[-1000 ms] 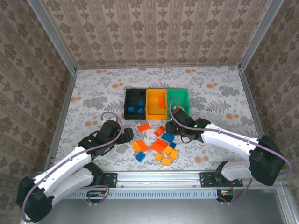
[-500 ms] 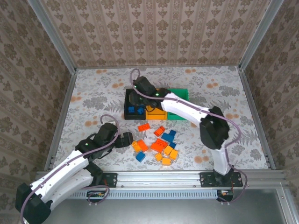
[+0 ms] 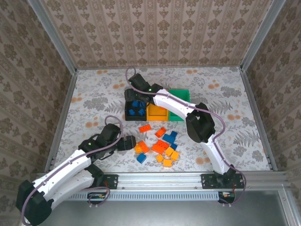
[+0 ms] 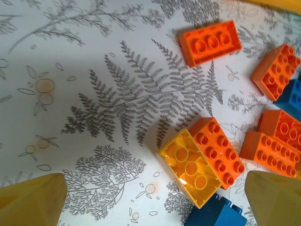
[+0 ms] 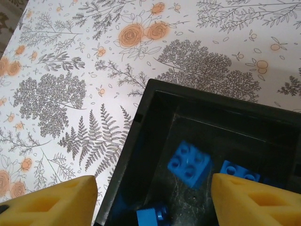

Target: Sort the legos into containers by color

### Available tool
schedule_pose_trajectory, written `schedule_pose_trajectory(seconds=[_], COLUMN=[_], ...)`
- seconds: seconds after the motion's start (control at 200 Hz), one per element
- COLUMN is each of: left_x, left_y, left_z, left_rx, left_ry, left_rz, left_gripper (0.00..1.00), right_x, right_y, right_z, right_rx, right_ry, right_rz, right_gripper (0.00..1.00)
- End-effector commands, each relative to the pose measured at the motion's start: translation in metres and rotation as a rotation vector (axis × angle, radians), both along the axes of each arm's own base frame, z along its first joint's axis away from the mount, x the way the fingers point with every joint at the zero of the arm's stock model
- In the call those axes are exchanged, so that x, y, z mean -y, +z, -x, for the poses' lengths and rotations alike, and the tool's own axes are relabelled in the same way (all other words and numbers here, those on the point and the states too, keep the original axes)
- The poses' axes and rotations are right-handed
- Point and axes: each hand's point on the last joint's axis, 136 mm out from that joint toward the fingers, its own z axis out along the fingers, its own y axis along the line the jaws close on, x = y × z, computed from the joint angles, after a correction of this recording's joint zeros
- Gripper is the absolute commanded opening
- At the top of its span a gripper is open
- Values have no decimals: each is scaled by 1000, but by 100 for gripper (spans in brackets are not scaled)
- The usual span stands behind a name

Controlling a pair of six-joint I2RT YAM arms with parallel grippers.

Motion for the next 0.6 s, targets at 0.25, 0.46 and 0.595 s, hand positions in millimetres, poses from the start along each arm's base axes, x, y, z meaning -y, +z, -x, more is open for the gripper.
schedule_pose_trajectory(seconds=[0.25, 0.46, 0.595], left_x=[49, 60, 65], left_y=[-14, -28, -38], left_z=[40, 59, 71], left_rx=[-30, -41, -52], left_ry=[-341, -449, -495], left_rz=[-151, -308, -368], left_gripper=[90, 75, 67], right_x=[65, 107, 122], right_y=[36, 34, 36], right_z=[32, 48, 56], right_rx=[31, 28, 35], right_ry=[-104, -166, -181], right_rz=[-97, -127, -134], right_gripper=[76, 76, 77])
